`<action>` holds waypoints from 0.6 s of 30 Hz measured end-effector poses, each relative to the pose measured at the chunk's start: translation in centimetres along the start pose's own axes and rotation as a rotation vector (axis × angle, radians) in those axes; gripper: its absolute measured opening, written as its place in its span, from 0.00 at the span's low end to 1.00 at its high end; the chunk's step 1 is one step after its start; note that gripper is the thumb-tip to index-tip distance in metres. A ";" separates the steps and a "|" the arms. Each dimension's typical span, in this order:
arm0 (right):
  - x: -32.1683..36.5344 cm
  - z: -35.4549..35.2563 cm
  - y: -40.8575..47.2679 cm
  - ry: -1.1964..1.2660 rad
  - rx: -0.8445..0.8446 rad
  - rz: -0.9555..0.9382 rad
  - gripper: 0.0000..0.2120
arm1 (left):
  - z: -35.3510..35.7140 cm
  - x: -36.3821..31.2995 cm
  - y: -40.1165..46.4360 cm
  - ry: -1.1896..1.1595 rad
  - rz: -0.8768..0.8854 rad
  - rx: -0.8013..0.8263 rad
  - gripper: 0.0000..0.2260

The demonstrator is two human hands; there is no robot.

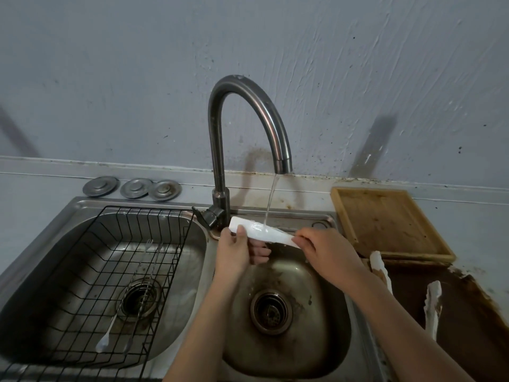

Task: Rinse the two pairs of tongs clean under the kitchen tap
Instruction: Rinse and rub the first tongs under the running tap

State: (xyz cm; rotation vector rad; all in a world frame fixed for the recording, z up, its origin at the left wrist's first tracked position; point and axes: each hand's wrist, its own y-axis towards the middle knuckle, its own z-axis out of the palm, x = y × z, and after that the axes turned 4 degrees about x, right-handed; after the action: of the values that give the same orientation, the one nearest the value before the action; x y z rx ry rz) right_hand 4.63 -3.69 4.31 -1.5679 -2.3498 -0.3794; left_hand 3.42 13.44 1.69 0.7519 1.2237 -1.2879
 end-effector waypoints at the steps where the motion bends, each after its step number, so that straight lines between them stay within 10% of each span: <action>1: 0.2 0.1 0.4 0.041 -0.017 0.019 0.13 | -0.2 -0.2 0.1 0.015 0.038 -0.014 0.12; 7: 3.6 1.7 2.6 -0.009 -0.203 0.190 0.27 | -1.1 -0.3 0.6 0.031 0.234 -0.092 0.09; 14: 3.6 2.3 3.1 0.212 -0.193 0.057 0.13 | -2.2 0.2 0.7 0.053 0.327 -0.072 0.07; 18: 4.2 2.2 2.9 0.067 -0.358 0.092 0.22 | -1.6 0.5 0.6 -0.009 0.317 -0.050 0.07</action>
State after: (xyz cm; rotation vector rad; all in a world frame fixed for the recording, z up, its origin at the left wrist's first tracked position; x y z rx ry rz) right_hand 5.58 1.75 4.02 -1.7763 -2.2393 -0.8566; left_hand 3.50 14.93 0.72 0.8638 1.0755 -0.9965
